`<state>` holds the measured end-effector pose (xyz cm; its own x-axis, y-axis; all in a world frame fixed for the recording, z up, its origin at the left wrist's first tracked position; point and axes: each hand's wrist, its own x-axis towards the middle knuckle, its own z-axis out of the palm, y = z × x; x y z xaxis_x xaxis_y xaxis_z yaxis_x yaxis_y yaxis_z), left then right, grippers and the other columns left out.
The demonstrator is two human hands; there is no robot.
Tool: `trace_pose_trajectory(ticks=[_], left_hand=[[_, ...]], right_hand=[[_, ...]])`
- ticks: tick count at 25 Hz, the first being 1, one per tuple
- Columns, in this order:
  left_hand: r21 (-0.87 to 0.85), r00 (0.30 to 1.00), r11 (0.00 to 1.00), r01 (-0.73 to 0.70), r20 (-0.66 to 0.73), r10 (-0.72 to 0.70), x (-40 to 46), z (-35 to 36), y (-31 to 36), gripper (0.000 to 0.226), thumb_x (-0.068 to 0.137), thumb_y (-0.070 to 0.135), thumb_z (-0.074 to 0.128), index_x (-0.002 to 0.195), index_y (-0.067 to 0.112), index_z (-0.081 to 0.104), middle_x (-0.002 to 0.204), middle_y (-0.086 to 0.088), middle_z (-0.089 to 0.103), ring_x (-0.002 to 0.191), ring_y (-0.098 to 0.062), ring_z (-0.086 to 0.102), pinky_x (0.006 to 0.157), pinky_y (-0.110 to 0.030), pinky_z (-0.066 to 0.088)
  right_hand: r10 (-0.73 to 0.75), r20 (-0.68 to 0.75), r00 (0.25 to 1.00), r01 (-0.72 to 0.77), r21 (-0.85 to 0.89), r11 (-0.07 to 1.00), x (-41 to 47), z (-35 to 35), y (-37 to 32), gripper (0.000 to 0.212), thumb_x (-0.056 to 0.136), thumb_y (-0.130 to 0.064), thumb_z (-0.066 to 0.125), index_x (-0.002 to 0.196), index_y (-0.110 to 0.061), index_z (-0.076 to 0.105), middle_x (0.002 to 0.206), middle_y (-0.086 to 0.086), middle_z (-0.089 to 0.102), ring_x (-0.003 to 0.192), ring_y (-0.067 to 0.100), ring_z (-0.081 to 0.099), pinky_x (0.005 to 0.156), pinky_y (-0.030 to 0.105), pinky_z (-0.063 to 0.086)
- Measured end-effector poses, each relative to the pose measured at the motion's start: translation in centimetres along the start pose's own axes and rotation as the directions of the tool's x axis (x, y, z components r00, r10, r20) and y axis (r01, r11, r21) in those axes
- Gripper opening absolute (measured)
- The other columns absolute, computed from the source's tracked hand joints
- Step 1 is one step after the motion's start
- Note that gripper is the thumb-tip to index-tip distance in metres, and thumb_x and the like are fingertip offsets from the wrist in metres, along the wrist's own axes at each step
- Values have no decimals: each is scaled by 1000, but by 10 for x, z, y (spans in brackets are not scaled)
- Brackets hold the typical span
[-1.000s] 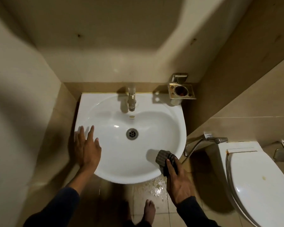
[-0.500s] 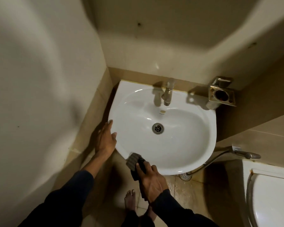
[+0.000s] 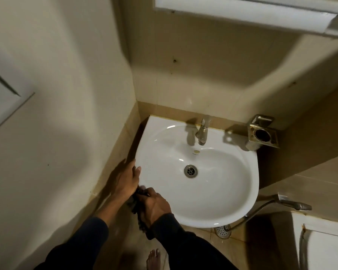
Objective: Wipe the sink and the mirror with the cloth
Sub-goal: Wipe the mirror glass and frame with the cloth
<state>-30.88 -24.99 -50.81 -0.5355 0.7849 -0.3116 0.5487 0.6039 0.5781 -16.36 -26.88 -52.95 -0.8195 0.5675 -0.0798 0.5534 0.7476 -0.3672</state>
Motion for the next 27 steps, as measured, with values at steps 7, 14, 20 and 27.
trace_pose_trajectory(ticks=[7, 14, 20, 27], left_hand=[[280, 906, 928, -245, -274, 322, -4, -38, 57, 72, 93, 62, 15, 146, 18, 33, 152, -8, 38, 143, -27, 31, 113, -39, 28], [356, 510, 747, -561, -562, 651, -18, -163, 208, 59, 96, 48, 27, 150, 24, 24, 159, 1, 21, 148, -18, 17, 117, -36, 20], [447, 219, 647, -618, -693, 687, -44, -286, 323, 58, 95, 42, 37, 150, 23, 26, 159, -3, 24, 148, -19, 16, 116, -41, 26], [550, 65, 610, -570, -710, 701, -60, -355, 385, 57, 97, 41, 36, 149, 19, 26, 157, -8, 29, 146, -25, 23, 115, -39, 27]], right_hand=[[235, -430, 872, -127, 264, 956, -10, -92, 48, 38, 95, -34, 48, 132, -45, 52, 135, -11, 47, 121, 19, 50, 96, 23, 44], [-177, -872, 457, -48, -222, 974, 18, -324, 52, 61, 73, -8, 83, 130, -20, 63, 133, 9, 46, 95, 28, 59, 65, 33, 58], [-444, -892, 84, -230, -451, 862, 31, -531, 26, 45, 93, -9, 61, 135, -22, 54, 135, 11, 45, 105, 31, 53, 78, 53, 54], [-594, -768, 239, -381, -637, 671, 34, -634, 5, 64, 81, -7, 67, 142, -18, 48, 133, 12, 35, 101, 37, 55, 73, 47, 56]])
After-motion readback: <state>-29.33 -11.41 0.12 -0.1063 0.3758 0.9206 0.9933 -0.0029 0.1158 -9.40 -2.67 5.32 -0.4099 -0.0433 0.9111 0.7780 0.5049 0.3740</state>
